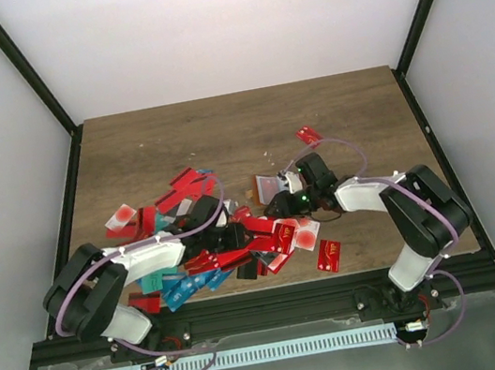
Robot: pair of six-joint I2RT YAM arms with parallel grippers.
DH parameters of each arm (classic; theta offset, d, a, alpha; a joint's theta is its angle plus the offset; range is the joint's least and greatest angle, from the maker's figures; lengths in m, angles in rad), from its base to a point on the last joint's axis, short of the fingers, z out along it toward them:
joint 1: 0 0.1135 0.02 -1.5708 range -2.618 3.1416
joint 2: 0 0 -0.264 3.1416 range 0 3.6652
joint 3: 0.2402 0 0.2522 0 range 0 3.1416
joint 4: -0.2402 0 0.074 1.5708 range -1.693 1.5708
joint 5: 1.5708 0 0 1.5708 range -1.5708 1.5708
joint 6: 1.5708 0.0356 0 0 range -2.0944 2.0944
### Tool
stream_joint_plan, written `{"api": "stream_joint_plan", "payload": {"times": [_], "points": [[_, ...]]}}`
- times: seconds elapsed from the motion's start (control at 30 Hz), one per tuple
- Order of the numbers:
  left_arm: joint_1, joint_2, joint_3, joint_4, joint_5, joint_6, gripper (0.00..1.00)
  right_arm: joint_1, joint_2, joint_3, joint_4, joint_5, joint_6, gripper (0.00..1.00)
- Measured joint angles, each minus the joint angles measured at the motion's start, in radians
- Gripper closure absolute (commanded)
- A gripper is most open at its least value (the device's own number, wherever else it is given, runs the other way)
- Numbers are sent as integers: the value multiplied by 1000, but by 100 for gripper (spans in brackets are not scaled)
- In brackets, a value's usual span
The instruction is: Put the credit cards into the card holder
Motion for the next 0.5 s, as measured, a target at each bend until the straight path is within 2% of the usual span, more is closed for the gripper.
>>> {"api": "stream_joint_plan", "payload": {"times": [0.2,0.5], "points": [[0,62,-3,98,33,-38,54,3,55,23,26,-3,-26,59],[0,87,-3,150,36,-49,54,55,105,32,48,16,-59,60]]}}
